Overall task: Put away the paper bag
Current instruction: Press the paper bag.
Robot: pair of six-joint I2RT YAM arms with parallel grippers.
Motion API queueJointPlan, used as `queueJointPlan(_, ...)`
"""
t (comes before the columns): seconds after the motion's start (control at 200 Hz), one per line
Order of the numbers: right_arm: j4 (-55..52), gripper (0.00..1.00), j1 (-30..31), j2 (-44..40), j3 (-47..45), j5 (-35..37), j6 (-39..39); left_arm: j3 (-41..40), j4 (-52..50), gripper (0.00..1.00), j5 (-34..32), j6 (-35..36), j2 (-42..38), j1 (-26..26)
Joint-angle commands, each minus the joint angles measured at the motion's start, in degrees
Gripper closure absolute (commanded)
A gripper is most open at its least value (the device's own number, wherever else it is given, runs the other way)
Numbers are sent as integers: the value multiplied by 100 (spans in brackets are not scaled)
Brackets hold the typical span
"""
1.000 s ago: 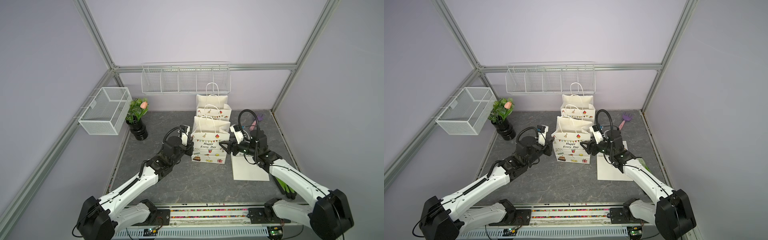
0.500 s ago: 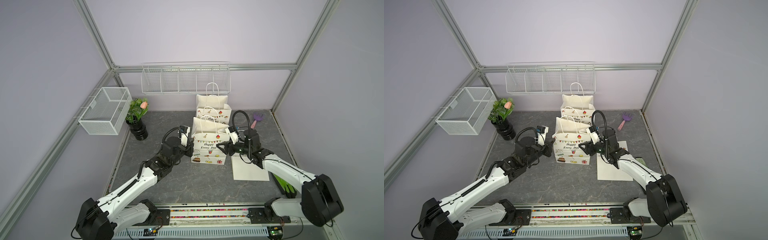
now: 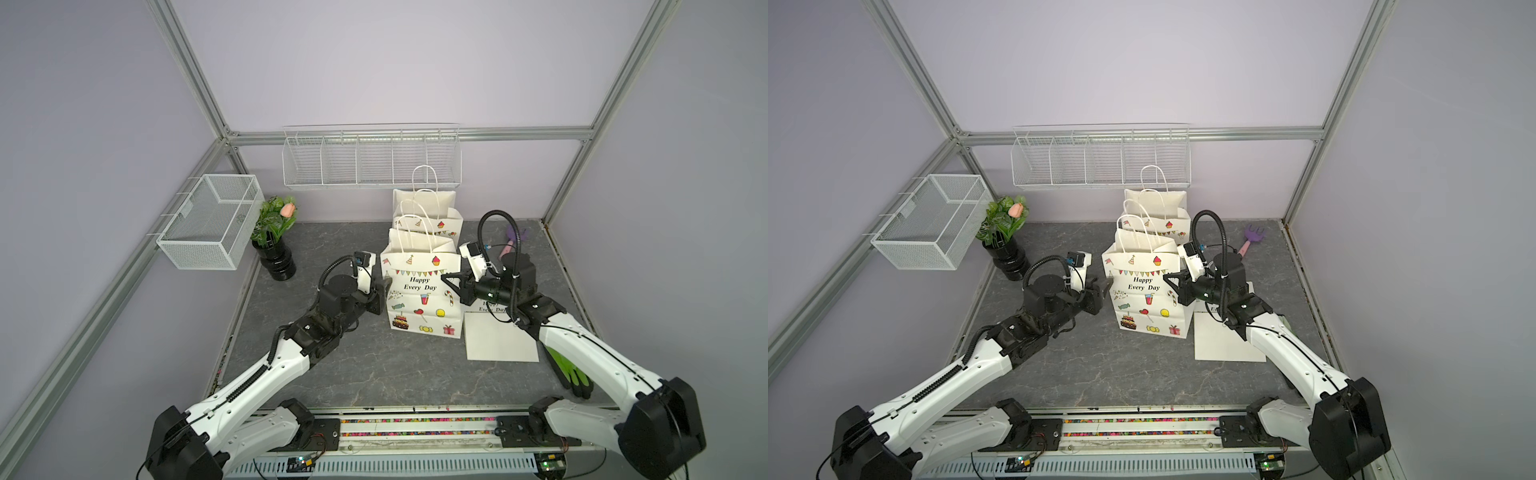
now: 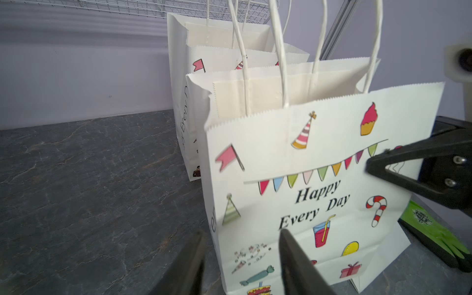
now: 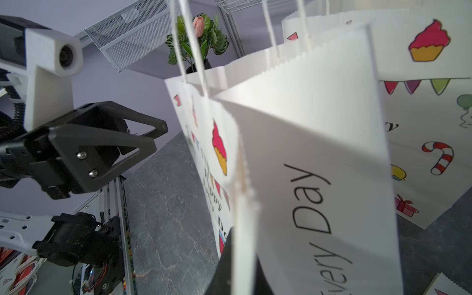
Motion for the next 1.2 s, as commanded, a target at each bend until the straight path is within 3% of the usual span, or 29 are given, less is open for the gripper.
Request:
queueJointPlan(0.0, -452, 93, 11, -227, 372, 30, 79, 113, -359, 1, -170, -314, -366, 17)
queueJointPlan(0.185, -1240, 93, -223, -579, 880, -175, 18, 151, -585, 0, -279, -525, -1067, 19)
queueJointPlan(0.34, -1562, 93, -627, -720, 1391, -1154, 249, 284, -861, 4, 75, -749, -1153, 28)
queueJointPlan(0.455, -1610, 94, -919, -726, 1793, -1983, 528, 46, -642, 19, 204, -860, -1618, 28)
queueJointPlan(0.555, -1662, 93, -1036, -619, 2140, -2804, 716, -231, -612, 58, -503, -858, -2238, 80)
queueJointPlan(0.595, -1621, 93, -1061, -547, 2248, -3131, 832, -298, -652, 62, -724, -914, -2403, 205)
queueJointPlan(0.63, -1519, 93, -1062, -478, 2316, -3407, 964, -382, -610, 56, -713, -1011, -2510, 398)
queueJointPlan(0.715, -1117, 93, -1065, -263, 2444, -4010, 1418, -579, -261, 19, 71, -1335, -2516, 1057)
queueJointPlan(0.775, -932, 93, -1068, -63, 2603, -4345, 1675, -666, 128, 6, 844, -1647, -2308, 1523)
queueJointPlan(0.865, -752, 93, -1062, 213, 2859, -4750, 1969, -763, 921, 0, 1800, -1993, -1873, 1834)
queueJointPlan(0.994, -798, 93, -1057, 482, 3216, -5040, 2042, -680, 1677, 0, 2742, -2145, -1170, 1856)
queueJointPlan(1.194, -765, 93, -1060, 787, 3645, -5109, 2295, -970, 2318, 0, 3493, -2468, -1253, 1852)
